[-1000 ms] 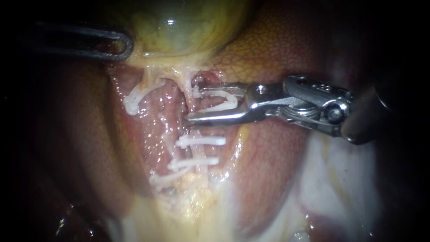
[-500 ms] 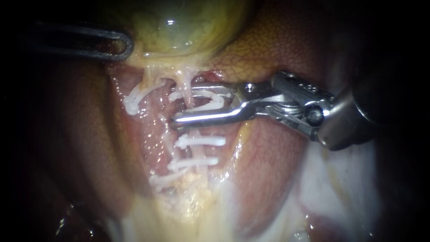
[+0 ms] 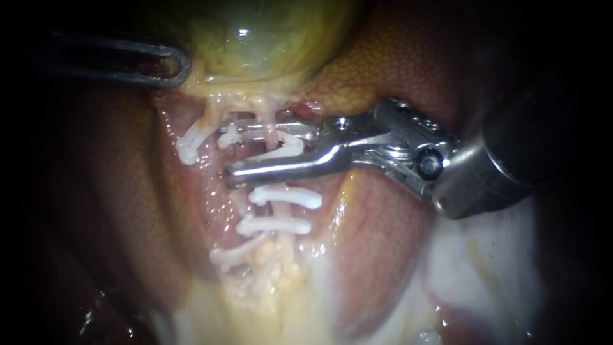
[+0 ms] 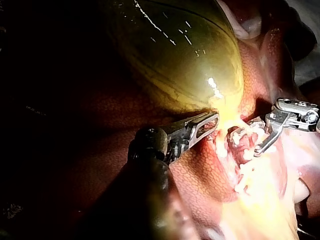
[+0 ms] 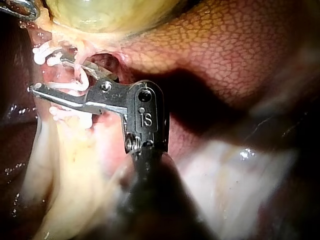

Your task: Clipping third clip right tube

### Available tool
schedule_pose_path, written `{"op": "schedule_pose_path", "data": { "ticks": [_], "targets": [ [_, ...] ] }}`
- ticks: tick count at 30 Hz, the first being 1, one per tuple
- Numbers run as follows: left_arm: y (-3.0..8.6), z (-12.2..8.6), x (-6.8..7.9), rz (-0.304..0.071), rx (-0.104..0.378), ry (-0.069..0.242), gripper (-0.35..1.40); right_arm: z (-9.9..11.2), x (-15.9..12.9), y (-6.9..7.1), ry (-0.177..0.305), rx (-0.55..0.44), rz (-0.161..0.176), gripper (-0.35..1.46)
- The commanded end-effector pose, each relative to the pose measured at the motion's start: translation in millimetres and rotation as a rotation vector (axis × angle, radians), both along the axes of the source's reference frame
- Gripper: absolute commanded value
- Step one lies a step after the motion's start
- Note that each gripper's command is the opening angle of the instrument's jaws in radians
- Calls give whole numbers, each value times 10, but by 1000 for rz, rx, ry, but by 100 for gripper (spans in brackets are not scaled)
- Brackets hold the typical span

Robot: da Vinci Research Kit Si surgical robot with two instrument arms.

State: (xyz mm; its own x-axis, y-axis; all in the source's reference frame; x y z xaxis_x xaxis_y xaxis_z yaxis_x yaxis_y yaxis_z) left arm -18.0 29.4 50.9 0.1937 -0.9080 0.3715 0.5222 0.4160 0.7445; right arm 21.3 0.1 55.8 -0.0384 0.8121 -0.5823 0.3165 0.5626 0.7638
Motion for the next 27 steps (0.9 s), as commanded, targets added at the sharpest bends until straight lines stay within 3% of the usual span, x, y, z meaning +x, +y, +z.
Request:
{"op": "schedule_pose_path", "data": {
  "ticks": [1,8,22,27],
  "targets": [
    [0,0,0,0,0,0,-35,-2,0,1,2,-10,2,40],
    [0,0,0,0,0,0,-35,-16,-3,9,-8,-10,22,38],
    [0,1,1,1,0,0,-35,-9,-13,16,-47,-10,71,14],
    [0,1,1,1,0,0,-35,-4,-17,19,-52,2,72,5]
  ]
}}
